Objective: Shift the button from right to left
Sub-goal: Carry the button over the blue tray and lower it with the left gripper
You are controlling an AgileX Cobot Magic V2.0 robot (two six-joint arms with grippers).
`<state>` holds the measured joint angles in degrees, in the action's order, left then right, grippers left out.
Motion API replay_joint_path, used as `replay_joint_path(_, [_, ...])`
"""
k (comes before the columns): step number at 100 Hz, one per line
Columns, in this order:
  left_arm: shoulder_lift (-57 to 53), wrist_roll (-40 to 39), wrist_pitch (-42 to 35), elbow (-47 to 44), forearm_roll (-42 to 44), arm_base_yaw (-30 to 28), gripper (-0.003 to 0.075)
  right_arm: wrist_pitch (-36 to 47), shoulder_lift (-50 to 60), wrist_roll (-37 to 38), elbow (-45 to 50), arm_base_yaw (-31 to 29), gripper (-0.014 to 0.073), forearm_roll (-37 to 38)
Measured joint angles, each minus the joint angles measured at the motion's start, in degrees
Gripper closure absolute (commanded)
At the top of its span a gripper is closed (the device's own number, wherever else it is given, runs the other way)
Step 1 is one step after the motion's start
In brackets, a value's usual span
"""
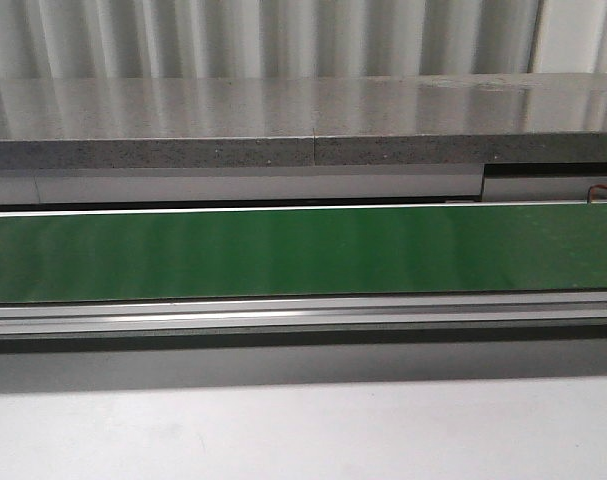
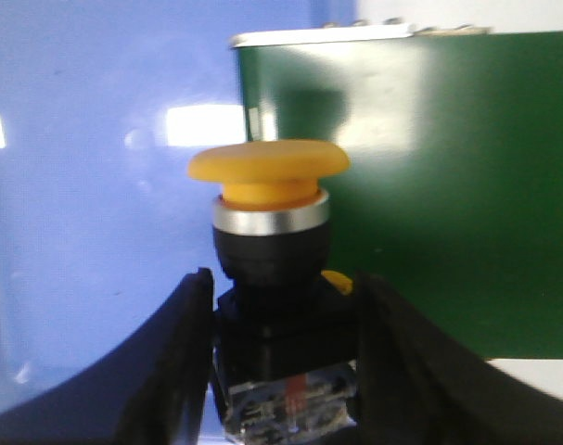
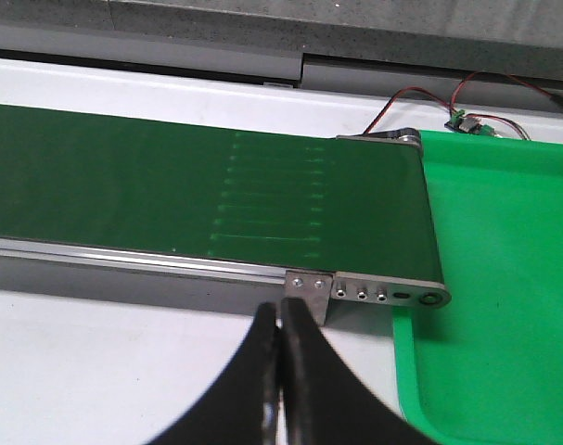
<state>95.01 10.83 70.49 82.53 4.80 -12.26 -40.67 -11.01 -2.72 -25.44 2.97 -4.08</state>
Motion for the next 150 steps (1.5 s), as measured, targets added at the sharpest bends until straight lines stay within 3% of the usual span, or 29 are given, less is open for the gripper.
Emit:
replay_joint_path(15, [2.3,0.3,0.0,0.1,5.3,-3.4,0.066,0.0,0.0,0.0,0.0,0.0,0.0659,0.0])
replay_joint_path(37, [8.0,0.3,-0.6,0.1,6.6,-6.4,0.066,0.0,0.0,0.0,0.0,0.0,0.0659,0.0])
replay_joint_path(87, [17.9,1.5,-6.3,0.2,9.2,-8.3,0.0651,0.0,0.0,-0.1,0.0,0.0,0.0659,0.0])
replay_joint_path(99, [18.2,2.2,-7.2,0.4,9.2,-8.4,0.0562,0.0,0.0,-0.1,0.2,0.0,0.0659,0.0])
replay_joint_path(121, [18.7,2.9,-7.7,0.4,9.1,-8.7,0.0286,0.0,0.0,-0.1,0.2,0.0,0.0659,0.0])
replay_joint_path(150, [18.7,2.9,-8.5,0.4,9.0,-8.8,0.0269,0.0,0.0,-0.1,0.2,0.0,0.0659,0.0])
